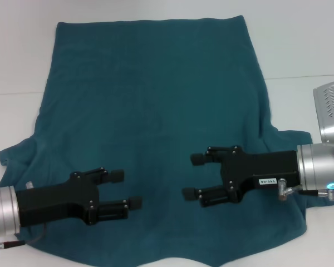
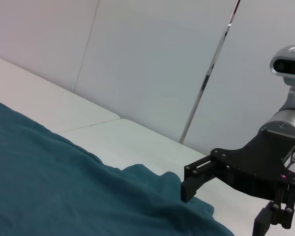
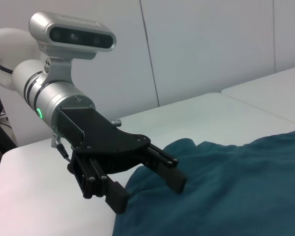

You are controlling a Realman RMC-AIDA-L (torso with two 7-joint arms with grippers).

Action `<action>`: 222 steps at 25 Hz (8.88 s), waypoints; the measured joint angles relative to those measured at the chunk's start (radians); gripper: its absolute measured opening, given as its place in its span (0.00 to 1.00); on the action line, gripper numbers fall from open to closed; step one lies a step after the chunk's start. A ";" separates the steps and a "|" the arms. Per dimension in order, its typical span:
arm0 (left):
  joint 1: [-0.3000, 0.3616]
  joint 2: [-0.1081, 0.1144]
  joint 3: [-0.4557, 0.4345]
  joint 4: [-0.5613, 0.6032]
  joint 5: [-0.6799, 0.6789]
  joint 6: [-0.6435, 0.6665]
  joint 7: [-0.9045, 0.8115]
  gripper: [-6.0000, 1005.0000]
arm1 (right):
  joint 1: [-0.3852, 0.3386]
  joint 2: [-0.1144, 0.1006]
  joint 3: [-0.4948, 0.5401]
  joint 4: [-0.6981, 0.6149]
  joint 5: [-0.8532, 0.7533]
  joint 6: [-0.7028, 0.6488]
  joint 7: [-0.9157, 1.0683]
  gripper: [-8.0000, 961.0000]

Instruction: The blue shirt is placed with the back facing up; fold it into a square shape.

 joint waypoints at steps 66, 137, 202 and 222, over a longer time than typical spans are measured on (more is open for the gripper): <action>0.076 0.008 -0.295 0.018 0.126 -0.462 -0.307 0.81 | -0.028 0.002 0.012 0.003 0.043 -0.025 0.040 0.96; 0.036 0.027 -0.292 0.206 -0.008 -0.188 -0.499 0.10 | -0.021 0.006 0.010 0.078 0.080 0.013 0.026 0.96; -0.025 -0.023 0.079 0.008 0.079 -0.062 0.161 0.70 | -0.190 -0.153 0.298 -0.075 -0.138 0.096 0.725 0.96; -0.030 -0.024 0.089 0.001 0.080 -0.066 0.156 0.70 | -0.127 -0.110 0.278 -0.063 -0.295 0.310 0.842 0.96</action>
